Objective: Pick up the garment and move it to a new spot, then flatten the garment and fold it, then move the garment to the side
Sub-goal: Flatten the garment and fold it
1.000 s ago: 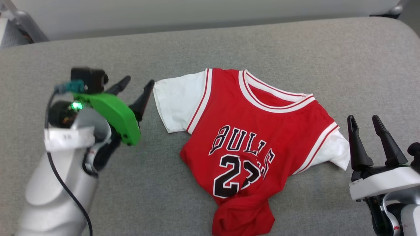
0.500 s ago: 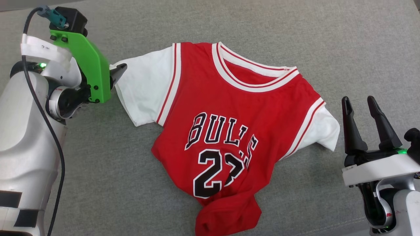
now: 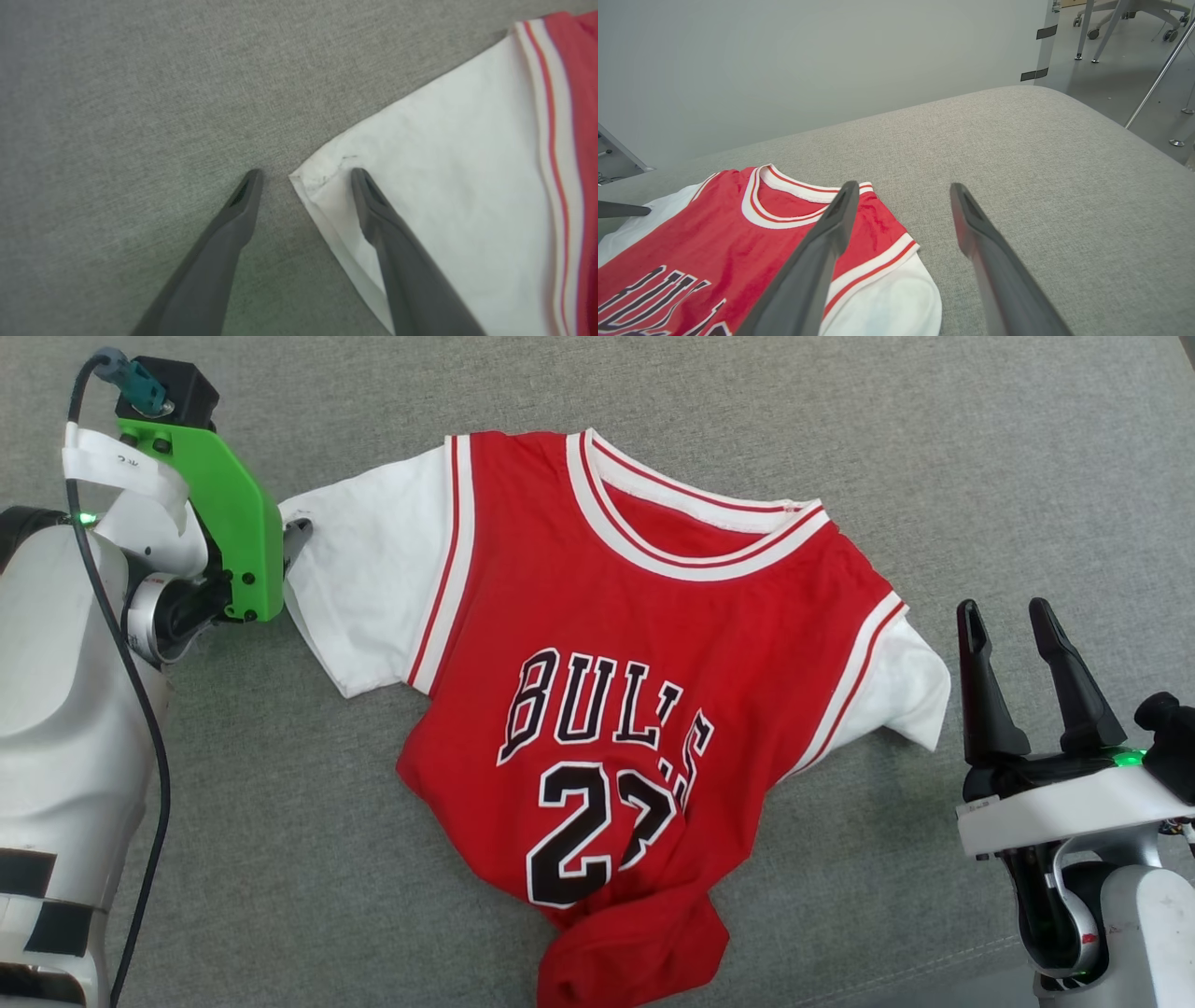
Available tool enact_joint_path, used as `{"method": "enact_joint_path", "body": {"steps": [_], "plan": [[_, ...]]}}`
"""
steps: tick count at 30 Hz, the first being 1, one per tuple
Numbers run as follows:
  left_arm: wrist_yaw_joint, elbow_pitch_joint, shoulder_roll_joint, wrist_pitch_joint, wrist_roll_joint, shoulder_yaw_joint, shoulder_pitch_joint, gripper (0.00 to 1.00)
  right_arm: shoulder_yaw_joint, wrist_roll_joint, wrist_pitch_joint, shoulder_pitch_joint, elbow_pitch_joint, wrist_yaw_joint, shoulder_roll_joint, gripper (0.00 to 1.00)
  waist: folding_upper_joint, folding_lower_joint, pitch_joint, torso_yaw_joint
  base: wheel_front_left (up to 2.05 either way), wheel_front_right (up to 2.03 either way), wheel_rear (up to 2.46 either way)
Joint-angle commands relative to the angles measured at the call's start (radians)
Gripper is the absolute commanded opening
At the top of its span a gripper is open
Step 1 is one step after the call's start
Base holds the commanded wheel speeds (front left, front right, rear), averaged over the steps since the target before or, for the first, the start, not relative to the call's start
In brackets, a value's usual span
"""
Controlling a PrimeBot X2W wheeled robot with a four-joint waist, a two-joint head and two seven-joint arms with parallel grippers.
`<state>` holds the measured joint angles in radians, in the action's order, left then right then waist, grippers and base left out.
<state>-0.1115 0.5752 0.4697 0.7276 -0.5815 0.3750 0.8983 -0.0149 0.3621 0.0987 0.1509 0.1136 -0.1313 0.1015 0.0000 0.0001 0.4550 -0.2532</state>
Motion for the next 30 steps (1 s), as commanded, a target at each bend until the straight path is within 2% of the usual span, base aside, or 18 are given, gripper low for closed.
{"method": "enact_joint_path", "body": {"steps": [1,2,4,9,19,25,30], "plan": [[-0.007,0.032,-0.012,0.018,-0.006,0.021,-0.018,0.13,-0.001,-0.008,0.007,0.016,-0.002,0.001,-0.004,1.00,0.0000,-0.0001,0.000,0.001,0.00,0.00,0.00],[-0.009,0.040,-0.014,0.025,-0.014,0.027,-0.024,0.00,-0.001,-0.009,0.007,0.016,-0.002,0.001,-0.004,1.00,0.0000,-0.0001,0.000,0.002,0.00,0.00,0.00],[-0.012,0.049,-0.020,0.022,-0.034,0.029,-0.032,0.00,0.003,-0.011,0.005,0.014,-0.003,0.001,-0.002,1.00,0.0000,-0.0001,-0.006,0.007,0.00,0.00,0.00],[-0.014,0.060,-0.022,-0.075,-0.073,-0.007,-0.053,0.00,0.013,-0.021,-0.015,0.006,-0.005,0.001,0.012,1.00,0.0000,-0.0001,-0.048,0.032,0.00,0.00,0.00],[0.005,0.028,0.016,-0.239,-0.134,-0.105,-0.158,0.00,0.031,-0.025,-0.129,-0.021,0.002,0.001,0.068,1.00,0.0000,-0.0001,-0.162,0.124,0.00,0.00,0.00],[0.029,-0.052,0.015,-0.283,-0.180,-0.146,-0.294,0.00,0.041,-0.029,-0.222,-0.040,0.004,0.001,0.089,1.00,0.0000,-0.0001,-0.213,0.178,0.00,0.00,0.00],[0.068,-0.181,0.009,-0.308,-0.202,-0.167,-0.424,0.00,0.072,-0.034,-0.341,-0.047,0.015,0.001,0.109,1.00,0.0000,-0.0001,-0.235,0.224,0.00,0.00,0.00]]}}
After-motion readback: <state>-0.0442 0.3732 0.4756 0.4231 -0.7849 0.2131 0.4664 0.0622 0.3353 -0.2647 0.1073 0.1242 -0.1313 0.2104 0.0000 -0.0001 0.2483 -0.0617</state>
